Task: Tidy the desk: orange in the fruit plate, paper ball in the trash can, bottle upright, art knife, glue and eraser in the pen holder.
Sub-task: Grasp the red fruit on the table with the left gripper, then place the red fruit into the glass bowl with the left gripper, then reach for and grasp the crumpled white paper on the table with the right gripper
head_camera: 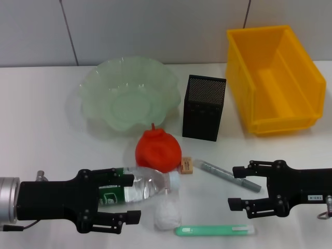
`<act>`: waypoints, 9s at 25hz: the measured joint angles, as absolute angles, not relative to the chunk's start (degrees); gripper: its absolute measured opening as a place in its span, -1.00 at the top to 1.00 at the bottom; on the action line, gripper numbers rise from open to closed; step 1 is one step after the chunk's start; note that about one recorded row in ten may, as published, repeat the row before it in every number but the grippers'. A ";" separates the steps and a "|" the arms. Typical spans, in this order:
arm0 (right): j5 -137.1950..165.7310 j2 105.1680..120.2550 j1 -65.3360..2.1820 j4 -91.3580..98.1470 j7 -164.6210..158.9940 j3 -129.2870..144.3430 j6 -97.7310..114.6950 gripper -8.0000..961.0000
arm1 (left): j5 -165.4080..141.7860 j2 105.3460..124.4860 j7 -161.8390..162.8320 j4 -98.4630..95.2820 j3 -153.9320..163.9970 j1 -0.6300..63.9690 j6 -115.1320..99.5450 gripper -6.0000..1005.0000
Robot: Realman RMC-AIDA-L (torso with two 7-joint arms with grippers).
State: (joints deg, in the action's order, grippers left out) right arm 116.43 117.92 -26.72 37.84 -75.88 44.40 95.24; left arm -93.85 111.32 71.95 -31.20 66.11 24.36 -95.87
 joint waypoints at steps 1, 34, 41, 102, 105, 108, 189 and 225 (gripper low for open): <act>116.43 118.00 -26.77 37.82 -75.89 44.34 95.24 -0.73 | -93.85 111.32 71.95 -31.20 66.11 24.36 -95.87 -0.68; 116.30 118.84 -27.45 35.42 -75.80 44.12 94.28 -0.72 | -98.48 113.35 77.01 -37.41 55.88 31.27 -90.37 -0.67; 116.28 118.82 -27.51 35.43 -75.90 44.12 94.29 -0.71 | -108.86 117.10 76.68 -39.30 55.90 36.39 -80.87 -0.67; 116.19 118.69 -26.81 35.42 -76.19 43.24 94.38 -0.69 | -100.81 118.39 81.33 -48.15 64.47 35.51 -69.64 0.81; 116.19 118.72 -26.78 35.42 -76.19 43.24 94.39 -0.68 | -100.28 118.50 81.43 -48.11 62.91 35.50 -65.48 0.80; 116.19 118.77 -26.72 35.42 -76.17 43.24 94.41 -0.68 | -99.73 118.52 81.53 -47.89 62.79 35.51 -63.68 0.78; 134.70 117.87 -49.00 49.52 -108.15 50.99 105.70 -0.65 | -103.24 115.73 67.41 -31.01 56.60 25.56 -97.05 -0.61; 126.28 119.59 -49.81 28.59 -79.59 60.22 86.82 -0.63 | -104.23 114.16 65.48 -31.12 56.60 25.21 -96.14 -0.62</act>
